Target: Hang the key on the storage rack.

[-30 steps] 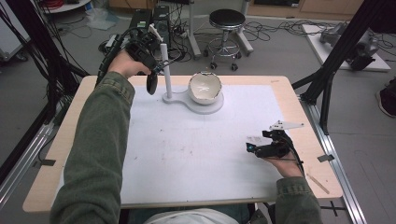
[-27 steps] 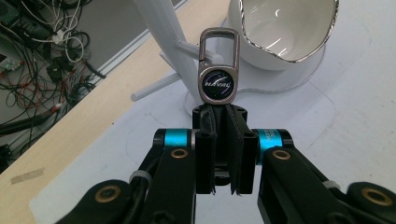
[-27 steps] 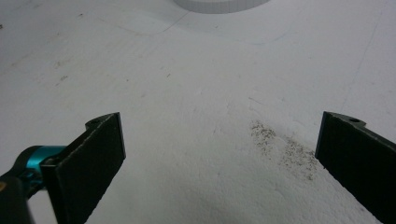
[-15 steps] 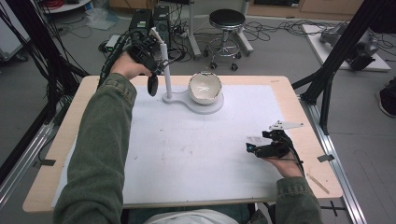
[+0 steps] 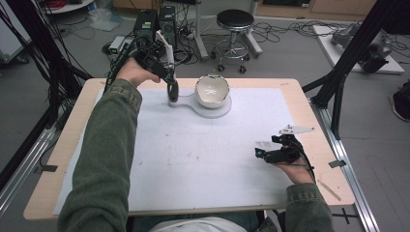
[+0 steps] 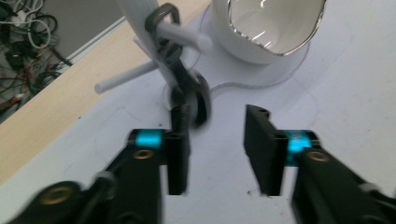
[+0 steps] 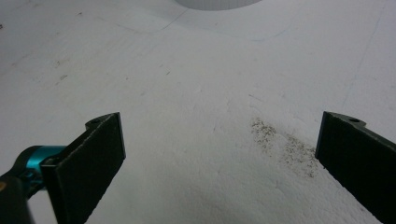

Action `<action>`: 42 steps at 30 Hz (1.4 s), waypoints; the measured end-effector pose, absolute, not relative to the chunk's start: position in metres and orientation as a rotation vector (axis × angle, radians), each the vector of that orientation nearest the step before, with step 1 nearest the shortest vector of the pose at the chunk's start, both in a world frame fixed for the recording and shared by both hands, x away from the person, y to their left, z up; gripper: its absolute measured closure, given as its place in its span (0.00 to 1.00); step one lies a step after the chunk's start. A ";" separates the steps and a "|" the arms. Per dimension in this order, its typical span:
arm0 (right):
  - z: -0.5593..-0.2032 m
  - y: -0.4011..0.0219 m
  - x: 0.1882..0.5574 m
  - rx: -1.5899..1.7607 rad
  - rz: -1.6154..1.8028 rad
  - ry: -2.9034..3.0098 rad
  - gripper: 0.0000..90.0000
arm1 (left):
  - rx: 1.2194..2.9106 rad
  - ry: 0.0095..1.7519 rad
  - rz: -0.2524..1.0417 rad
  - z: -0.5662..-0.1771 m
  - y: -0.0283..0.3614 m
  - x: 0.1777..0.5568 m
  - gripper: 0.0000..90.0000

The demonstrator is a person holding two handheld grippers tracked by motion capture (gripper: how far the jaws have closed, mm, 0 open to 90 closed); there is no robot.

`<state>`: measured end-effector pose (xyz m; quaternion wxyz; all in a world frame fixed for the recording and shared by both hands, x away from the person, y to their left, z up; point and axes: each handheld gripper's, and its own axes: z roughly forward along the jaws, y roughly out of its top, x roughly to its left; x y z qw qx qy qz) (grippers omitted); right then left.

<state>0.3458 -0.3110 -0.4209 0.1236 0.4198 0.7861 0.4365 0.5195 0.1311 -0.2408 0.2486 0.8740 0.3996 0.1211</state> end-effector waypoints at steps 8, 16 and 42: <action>-0.421 -0.311 0.346 1.226 1.274 2.291 0.01 | 2.388 1.067 0.366 -0.242 0.132 0.517 0.14; -0.421 -0.310 0.345 1.232 1.262 2.295 0.01 | 2.378 1.056 0.312 -0.243 0.142 0.510 0.02; -0.422 -0.308 0.347 1.228 1.247 2.304 0.01 | 2.223 1.062 0.277 -0.284 0.202 0.460 0.02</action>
